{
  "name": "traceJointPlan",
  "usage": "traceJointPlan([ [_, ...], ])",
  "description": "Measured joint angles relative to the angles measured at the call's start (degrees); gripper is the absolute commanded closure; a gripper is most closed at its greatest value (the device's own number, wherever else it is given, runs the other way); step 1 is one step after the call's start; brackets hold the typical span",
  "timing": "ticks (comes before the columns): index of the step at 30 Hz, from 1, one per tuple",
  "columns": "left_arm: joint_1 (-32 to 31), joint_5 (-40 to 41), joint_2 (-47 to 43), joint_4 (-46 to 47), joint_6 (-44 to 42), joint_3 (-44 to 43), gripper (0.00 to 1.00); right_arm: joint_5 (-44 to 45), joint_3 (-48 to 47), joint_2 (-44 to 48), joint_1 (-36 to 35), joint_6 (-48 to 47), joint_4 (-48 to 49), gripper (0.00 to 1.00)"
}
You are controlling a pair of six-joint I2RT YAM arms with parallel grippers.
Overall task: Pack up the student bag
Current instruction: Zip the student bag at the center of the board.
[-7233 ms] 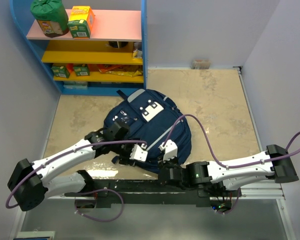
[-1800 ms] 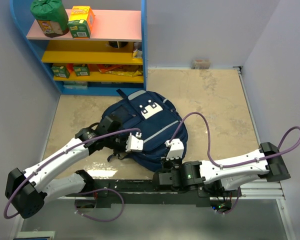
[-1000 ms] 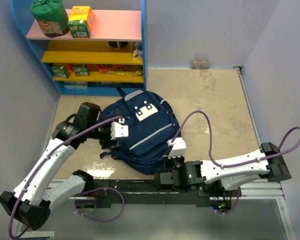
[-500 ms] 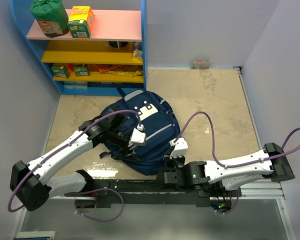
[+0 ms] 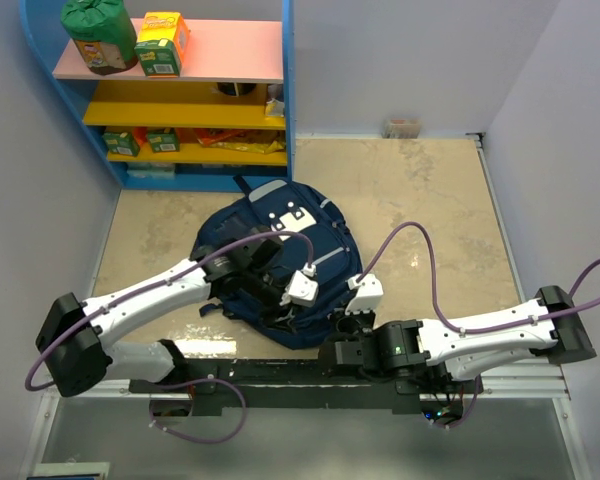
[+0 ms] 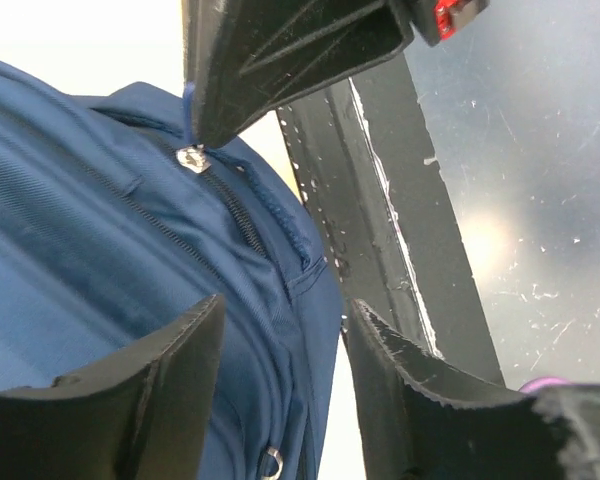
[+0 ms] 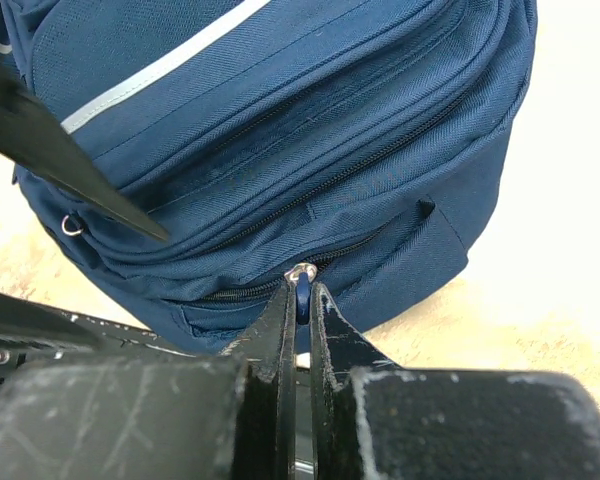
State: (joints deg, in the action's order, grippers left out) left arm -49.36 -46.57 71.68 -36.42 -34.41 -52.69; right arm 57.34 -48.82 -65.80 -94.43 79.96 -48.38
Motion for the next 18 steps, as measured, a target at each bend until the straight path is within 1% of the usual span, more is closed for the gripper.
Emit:
traceJointPlan([
  [1,-0.79,0.57,0.83,0.31,0.35,0.00,0.36,-0.02,0.00,0.04,0.00,0.00,-0.02,1.00],
  [3,-2.27,2.10,2.60,1.05,0.92,-0.02,0.34,-0.04,0.00,-0.07,0.00,-0.02,-0.02,1.00],
  [6,-3.82,4.37,5.22,2.01,1.92,-0.13,0.34,-0.33,0.00,-0.13,0.00,-0.17,-0.02,1.00],
  [8,-4.33,5.73,6.08,2.71,2.43,-0.31,0.37,-0.46,0.00,-0.13,0.00,-0.42,0.00,1.00],
  [12,-4.72,8.28,6.27,4.48,3.87,-0.33,0.46,-0.79,0.00,-0.02,0.00,-0.98,0.24,1.00],
  [13,-4.74,9.29,6.25,5.35,4.17,-0.28,0.51,-0.90,0.00,0.11,0.00,-1.18,0.35,1.00],
  [15,-4.74,10.19,6.19,6.16,4.87,-0.15,0.58,-1.16,0.04,0.52,0.00,-1.40,0.46,1.00],
  [16,-4.72,10.97,6.08,7.06,5.18,0.17,0.66,-1.31,0.11,0.74,0.02,-1.55,0.61,1.00],
  [18,-4.72,12.11,5.70,8.55,5.88,1.22,0.70,-1.44,0.33,1.01,0.02,-1.62,0.94,1.00],
])
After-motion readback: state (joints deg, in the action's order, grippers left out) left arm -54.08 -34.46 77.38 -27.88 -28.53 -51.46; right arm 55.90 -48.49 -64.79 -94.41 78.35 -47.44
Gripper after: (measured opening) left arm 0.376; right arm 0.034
